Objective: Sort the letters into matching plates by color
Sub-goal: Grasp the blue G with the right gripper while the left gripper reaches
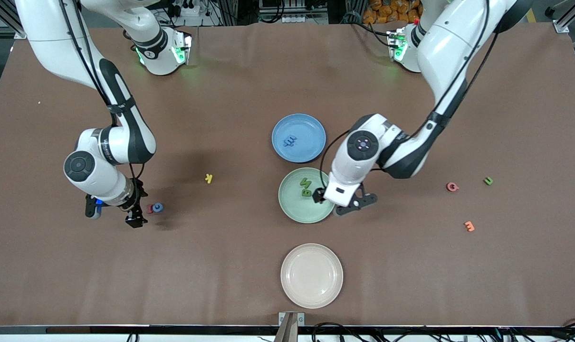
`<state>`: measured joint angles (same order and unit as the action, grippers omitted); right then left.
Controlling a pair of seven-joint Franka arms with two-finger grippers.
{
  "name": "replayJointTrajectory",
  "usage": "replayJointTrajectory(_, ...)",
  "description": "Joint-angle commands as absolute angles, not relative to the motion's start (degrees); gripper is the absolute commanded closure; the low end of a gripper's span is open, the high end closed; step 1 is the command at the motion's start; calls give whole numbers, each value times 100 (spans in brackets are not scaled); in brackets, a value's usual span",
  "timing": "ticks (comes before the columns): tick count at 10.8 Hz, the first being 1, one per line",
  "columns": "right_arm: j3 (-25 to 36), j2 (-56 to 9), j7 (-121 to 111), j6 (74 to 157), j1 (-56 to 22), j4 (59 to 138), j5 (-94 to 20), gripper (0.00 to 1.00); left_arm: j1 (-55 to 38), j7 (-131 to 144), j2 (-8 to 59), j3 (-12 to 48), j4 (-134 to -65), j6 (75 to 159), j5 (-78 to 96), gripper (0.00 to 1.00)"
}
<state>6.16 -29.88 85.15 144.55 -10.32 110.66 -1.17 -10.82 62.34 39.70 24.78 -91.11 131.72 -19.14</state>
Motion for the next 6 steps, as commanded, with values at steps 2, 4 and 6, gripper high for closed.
replayJointTrajectory(2,510,-3120,8640,14914,-1002,11267,-123,0,-292,5371,3525,2505,-9403,12428,-2083,0)
replayJointTrajectory(4,510,-3172,8631,15221,-1002,11443,-114,0,121,5257,3454,2505,-9562,12428,-2092,0)
replayJointTrajectory(6,510,-3261,8622,15240,-1028,11452,-114,0,394,5028,3349,2505,-9659,12436,-2092,0)
